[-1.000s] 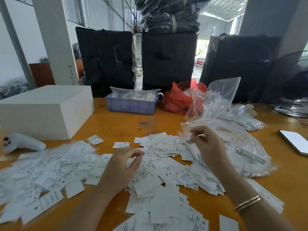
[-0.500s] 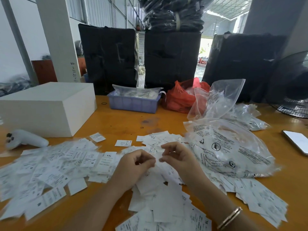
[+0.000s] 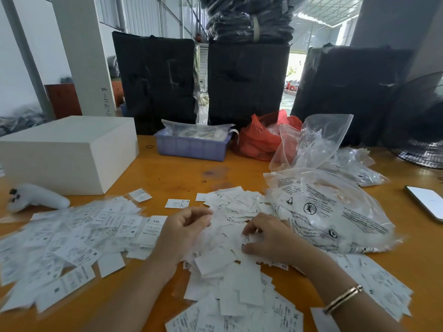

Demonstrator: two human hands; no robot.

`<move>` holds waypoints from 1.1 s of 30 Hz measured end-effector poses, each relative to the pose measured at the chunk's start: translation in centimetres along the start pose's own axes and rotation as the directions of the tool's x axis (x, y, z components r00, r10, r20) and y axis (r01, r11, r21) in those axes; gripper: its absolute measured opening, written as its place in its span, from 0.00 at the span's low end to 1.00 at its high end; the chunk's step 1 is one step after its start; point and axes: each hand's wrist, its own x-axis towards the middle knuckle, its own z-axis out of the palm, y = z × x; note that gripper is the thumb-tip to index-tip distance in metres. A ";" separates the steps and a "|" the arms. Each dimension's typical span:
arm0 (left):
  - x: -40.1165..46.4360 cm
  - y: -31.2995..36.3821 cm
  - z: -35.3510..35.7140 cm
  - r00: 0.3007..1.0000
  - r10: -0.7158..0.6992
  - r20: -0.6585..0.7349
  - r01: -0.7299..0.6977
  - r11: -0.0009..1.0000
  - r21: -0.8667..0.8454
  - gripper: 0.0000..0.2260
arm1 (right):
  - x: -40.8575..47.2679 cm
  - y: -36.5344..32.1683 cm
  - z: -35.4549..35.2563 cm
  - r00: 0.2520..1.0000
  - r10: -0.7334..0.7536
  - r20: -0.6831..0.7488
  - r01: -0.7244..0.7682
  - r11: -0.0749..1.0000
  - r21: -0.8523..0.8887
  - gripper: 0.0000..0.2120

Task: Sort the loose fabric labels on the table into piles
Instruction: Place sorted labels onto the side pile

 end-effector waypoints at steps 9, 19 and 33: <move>-0.5 0.5 0.3 0.984 0.089 0.157 -0.123 0.967 0.223 0.07 | 0.2 -0.7 0.5 0.989 0.037 -0.145 0.084 0.660 0.747 0.06; -0.4 0.3 0.3 0.942 0.129 0.309 -0.229 0.921 0.314 0.04 | -0.1 -1.1 0.9 0.956 0.021 -0.291 0.243 0.493 0.835 0.06; -0.4 0.3 0.2 0.921 0.139 0.363 -0.273 0.896 0.350 0.08 | -0.5 -1.5 0.5 0.920 -0.127 -0.371 0.350 0.694 0.629 0.13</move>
